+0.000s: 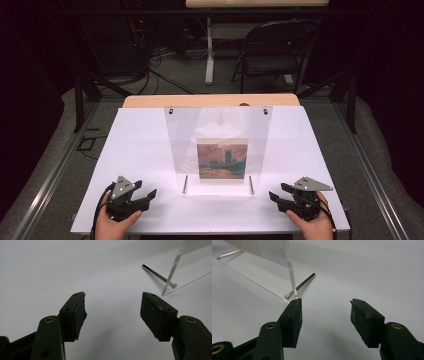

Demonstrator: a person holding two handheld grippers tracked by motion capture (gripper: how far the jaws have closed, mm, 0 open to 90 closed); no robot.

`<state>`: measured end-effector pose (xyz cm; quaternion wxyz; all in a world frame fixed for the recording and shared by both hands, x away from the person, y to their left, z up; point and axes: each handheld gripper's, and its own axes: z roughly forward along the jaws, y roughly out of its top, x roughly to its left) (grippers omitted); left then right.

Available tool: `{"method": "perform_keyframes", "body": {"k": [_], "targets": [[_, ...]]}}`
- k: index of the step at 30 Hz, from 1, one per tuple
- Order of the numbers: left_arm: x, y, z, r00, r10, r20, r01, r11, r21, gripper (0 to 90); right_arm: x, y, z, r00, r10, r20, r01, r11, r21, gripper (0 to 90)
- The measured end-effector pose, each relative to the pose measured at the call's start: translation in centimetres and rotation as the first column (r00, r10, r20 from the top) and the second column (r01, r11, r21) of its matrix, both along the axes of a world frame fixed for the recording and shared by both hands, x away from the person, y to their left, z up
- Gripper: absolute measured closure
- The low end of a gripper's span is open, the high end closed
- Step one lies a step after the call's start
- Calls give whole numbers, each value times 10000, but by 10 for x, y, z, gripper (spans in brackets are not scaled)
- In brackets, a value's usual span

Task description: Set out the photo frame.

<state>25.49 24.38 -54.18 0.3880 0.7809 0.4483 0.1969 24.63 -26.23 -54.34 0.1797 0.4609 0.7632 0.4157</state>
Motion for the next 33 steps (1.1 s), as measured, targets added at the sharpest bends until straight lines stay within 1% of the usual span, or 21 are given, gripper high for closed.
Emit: {"method": "perform_keyframes", "body": {"k": [6,10,17,21,24,29,33], "targets": [[1,1,-3,9995,-25,-300,21,9999,-153,367,3,0,-5,9991,115,-405,-112,9999,86,424],[3,1,-4,9987,-115,-496,107,9998,-164,366,4,-2,-6,9987,129,-492,-113,9994,338,424],[4,3,-6,9973,-98,-724,81,9997,-244,366,5,-8,-7,9984,-55,-558,87,9983,581,424],[4,4,-6,9972,-17,-747,-8,9994,-335,366,5,-9,-8,9978,-98,-661,143,9976,681,423],[4,4,-6,9975,1,-710,-28,9992,-389,366,5,-10,-8,9978,-136,-652,182,9973,708,423],[4,5,-6,9971,27,-764,-56,9993,-379,366,5,-11,-8,9974,-123,-704,176,9971,746,423],[5,7,-5,9967,88,-803,-130,9986,-521,366,5,-12,-8,9972,-153,-726,210,9967,784,422]]}}
